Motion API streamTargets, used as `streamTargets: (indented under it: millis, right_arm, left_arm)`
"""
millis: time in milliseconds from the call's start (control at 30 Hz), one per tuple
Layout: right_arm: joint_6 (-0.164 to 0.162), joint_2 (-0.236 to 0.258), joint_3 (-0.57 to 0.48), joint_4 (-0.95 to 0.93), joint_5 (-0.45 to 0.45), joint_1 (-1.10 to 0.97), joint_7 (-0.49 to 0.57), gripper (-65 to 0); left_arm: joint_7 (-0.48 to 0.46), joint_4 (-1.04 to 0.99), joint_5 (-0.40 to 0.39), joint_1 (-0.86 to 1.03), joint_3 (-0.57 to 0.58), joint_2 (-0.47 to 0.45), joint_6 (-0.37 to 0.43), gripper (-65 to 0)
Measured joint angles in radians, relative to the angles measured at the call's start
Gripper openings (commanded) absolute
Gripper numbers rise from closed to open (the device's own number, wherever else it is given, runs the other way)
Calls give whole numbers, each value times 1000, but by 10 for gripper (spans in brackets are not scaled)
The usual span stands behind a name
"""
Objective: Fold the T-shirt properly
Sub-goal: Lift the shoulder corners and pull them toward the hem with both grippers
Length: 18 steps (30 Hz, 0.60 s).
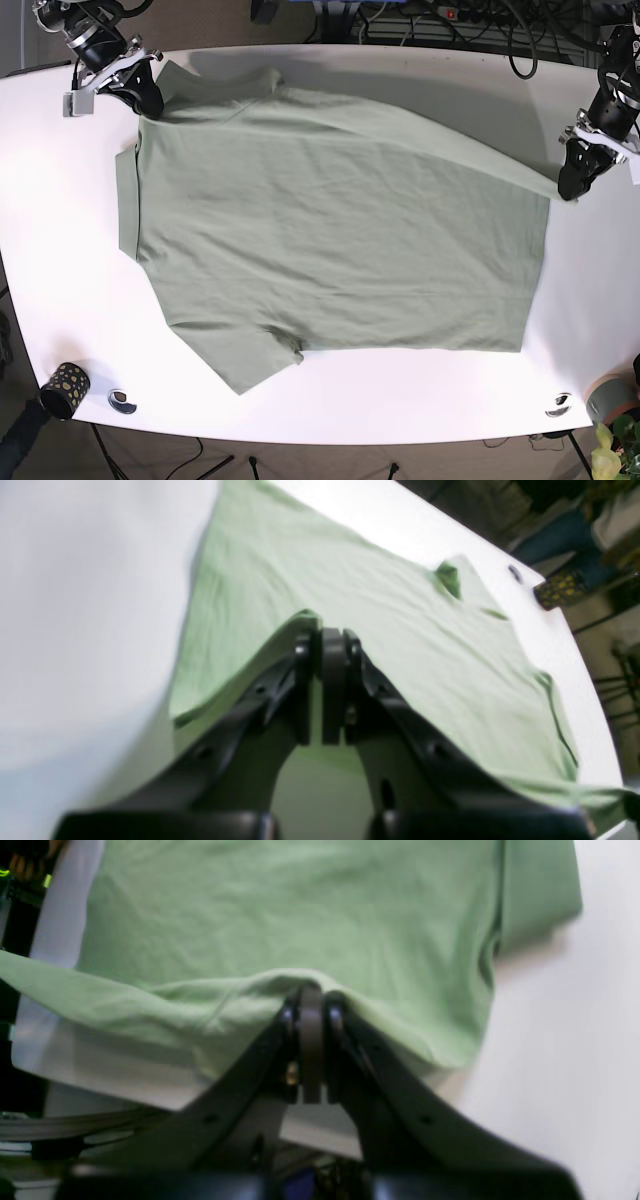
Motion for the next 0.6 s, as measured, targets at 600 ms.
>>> streamTargets:
  millis: [600]
  right_arm:
    - [0, 68, -2, -277, 0, 330, -109, -650]
  left_arm:
    - [72, -210, 172, -267, 53, 32, -3, -644]
